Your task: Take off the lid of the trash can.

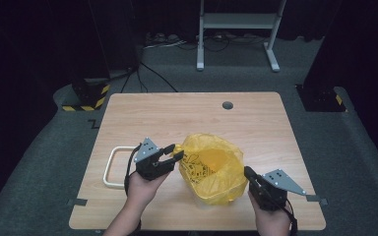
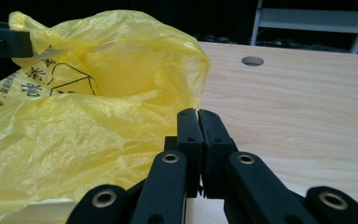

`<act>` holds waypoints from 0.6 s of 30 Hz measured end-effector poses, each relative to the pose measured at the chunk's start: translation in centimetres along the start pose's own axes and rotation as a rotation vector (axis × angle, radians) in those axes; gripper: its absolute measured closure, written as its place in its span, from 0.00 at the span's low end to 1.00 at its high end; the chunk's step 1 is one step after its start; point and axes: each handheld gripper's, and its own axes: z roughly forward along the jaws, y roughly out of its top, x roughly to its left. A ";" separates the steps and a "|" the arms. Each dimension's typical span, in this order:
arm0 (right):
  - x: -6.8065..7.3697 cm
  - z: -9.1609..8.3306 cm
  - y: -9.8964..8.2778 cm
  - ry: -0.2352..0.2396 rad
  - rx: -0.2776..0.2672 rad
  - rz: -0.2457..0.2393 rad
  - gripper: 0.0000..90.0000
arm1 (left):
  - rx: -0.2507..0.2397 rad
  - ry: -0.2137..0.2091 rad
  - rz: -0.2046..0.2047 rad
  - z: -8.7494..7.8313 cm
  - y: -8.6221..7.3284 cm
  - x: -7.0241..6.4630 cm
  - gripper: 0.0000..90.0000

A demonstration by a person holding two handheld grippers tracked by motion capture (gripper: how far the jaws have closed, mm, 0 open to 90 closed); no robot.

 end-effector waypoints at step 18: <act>-1.2 3.3 2.0 0.044 0.030 -0.083 0.98 | 0.006 -0.016 -0.027 -0.5 -0.8 -0.2 0.66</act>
